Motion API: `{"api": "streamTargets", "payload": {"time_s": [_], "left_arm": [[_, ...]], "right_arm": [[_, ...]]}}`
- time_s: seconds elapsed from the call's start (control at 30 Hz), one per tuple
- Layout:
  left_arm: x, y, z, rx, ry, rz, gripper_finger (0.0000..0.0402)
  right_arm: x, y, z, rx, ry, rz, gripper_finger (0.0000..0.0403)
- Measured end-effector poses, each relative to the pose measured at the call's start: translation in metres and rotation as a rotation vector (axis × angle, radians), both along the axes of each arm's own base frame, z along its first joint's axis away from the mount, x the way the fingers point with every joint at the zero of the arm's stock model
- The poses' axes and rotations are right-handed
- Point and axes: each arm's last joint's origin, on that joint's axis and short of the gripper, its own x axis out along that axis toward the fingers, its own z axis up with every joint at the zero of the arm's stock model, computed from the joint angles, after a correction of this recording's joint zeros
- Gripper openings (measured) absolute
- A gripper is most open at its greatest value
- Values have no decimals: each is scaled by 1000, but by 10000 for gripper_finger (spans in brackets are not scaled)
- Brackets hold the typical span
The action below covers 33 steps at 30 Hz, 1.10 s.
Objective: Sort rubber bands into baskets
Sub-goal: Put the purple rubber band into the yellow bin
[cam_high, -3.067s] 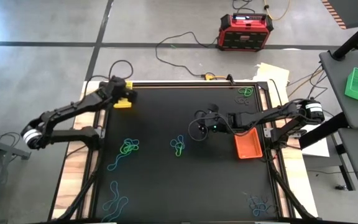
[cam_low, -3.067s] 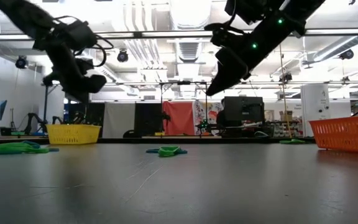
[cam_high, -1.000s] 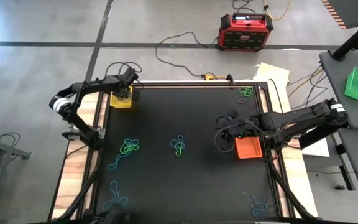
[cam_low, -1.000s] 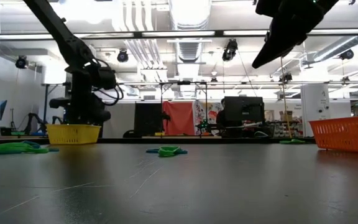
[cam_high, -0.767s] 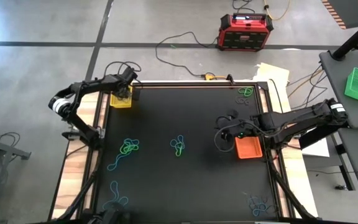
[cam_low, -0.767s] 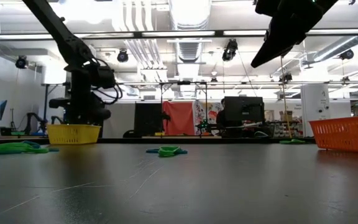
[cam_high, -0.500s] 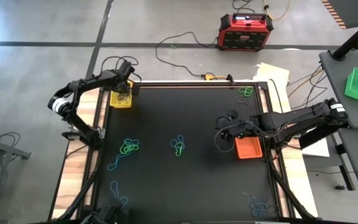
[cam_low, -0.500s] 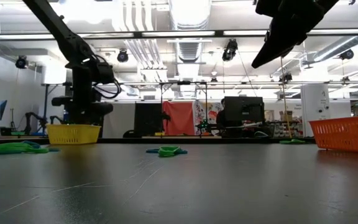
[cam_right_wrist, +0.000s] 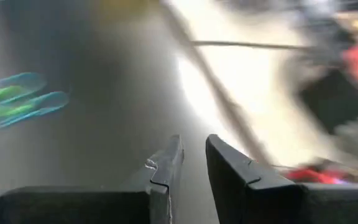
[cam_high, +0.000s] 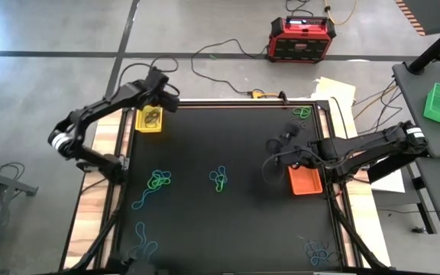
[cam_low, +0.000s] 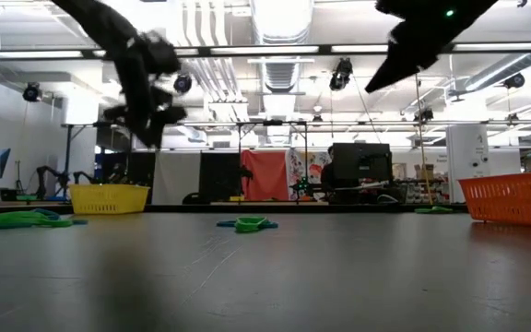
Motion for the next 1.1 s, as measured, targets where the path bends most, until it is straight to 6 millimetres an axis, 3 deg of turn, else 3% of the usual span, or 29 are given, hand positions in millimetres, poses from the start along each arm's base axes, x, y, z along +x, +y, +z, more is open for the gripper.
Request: {"api": "streamTargets", "payload": {"time_s": [0.17, 0.43, 0.63, 0.87, 1.1], "left_arm": [[21, -40, 24, 131, -98, -182, 98], [54, -120, 22, 266, -209, -572, 98], [53, -165, -7, 252, -177, -776, 98], [39, -210, -46, 179, -323, -856, 98], [21, -248, -64, 90, -420, -957, 98]], "right_arm": [[-3, -31, 4, -4, 1, -169, 68], [-21, -112, -12, 428, 182, -479, 91], [-21, -145, -35, 554, 422, -526, 133], [-24, -188, -67, 686, 498, -658, 185], [-33, -233, -86, 813, 506, -734, 192]]}}
